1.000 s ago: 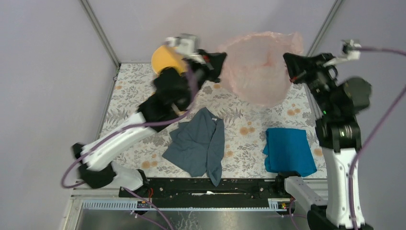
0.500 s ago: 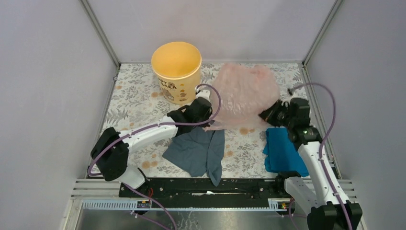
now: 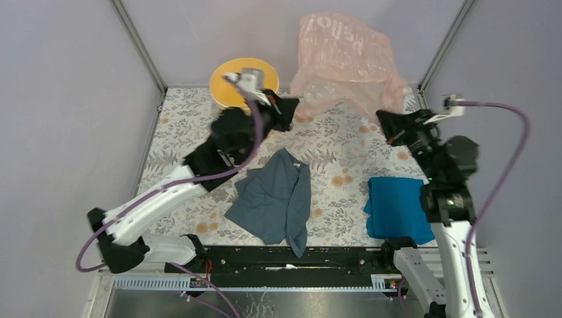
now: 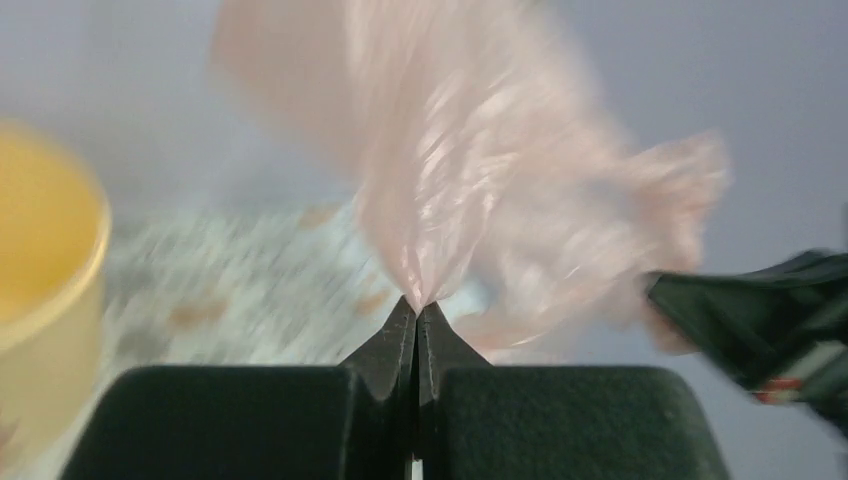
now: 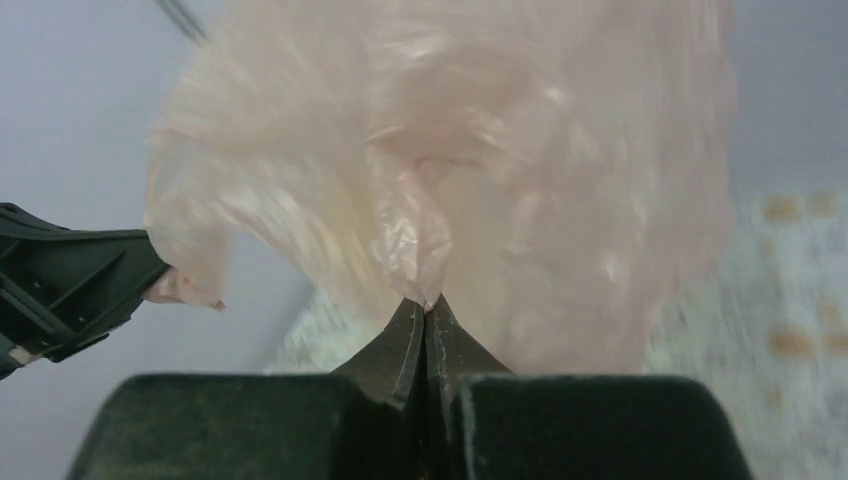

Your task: Put the trash bags into the trash bin

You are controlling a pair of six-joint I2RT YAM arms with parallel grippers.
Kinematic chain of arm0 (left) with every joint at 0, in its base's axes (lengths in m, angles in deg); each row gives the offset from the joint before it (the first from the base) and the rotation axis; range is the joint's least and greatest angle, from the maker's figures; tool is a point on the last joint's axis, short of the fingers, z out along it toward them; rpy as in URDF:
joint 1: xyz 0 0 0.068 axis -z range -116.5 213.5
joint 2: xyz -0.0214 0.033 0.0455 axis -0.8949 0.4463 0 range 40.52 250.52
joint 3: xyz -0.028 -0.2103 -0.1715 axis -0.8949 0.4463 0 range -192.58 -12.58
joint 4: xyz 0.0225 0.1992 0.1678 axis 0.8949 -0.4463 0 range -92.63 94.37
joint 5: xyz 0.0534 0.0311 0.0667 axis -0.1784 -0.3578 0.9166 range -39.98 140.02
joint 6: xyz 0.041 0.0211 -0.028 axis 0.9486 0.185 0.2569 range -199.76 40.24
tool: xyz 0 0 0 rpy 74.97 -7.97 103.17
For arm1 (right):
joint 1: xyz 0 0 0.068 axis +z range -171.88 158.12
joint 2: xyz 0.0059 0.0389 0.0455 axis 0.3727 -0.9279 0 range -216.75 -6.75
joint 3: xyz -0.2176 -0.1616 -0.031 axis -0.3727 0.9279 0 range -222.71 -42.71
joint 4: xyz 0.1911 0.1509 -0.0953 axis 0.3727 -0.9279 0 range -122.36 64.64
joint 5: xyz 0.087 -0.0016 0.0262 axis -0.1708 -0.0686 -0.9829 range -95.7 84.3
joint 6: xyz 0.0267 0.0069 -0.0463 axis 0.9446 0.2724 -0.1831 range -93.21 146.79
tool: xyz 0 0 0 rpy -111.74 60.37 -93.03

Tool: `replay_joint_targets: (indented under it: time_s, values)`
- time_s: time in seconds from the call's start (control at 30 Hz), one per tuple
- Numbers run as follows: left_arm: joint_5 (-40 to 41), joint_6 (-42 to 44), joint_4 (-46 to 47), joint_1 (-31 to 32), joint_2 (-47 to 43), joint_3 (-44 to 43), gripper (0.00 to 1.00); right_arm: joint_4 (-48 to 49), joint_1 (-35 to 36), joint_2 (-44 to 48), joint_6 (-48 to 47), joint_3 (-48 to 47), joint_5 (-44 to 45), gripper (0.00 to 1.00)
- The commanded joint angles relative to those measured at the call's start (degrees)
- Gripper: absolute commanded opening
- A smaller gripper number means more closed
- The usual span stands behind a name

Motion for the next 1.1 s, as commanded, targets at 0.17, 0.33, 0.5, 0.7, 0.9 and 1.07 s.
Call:
replay_joint_targets:
  time_s: [0.17, 0.33, 0.5, 0.7, 0.9, 1.07]
  values:
    - [-4.2, -11.9, -8.1, -8.9, 5.4, 24.7, 0.00, -6.5, 0.1, -4.2, 1.6, 18.8, -1.9, 0.00]
    - [-6.7, -4.3, -12.8, -6.8, 5.3, 2.7, 0.00, -13.7, 0.1, -10.3, -4.5, -4.6, -1.2, 0.00]
    - [1.8, 6.3, -6.0, 3.7, 5.0, -9.4, 0.00, -12.6, 0.1, -9.9, -4.9, -18.1, -1.4, 0.00]
    - [13.0, 4.1, -4.6, 4.5, 7.3, 2.0, 0.00, -6.0, 0.1, -2.7, -1.8, 0.4, 3.4, 0.00]
    - [10.7, -9.5, -10.8, -0.9, 12.1, 22.9, 0.00, -10.5, 0.1, -4.2, 2.4, 23.5, 2.8, 0.00]
    - [1.4, -7.9, -9.0, -7.9, 9.2, 17.1, 0.00, -10.2, 0.1, -7.4, 0.3, 12.4, 2.9, 0.00]
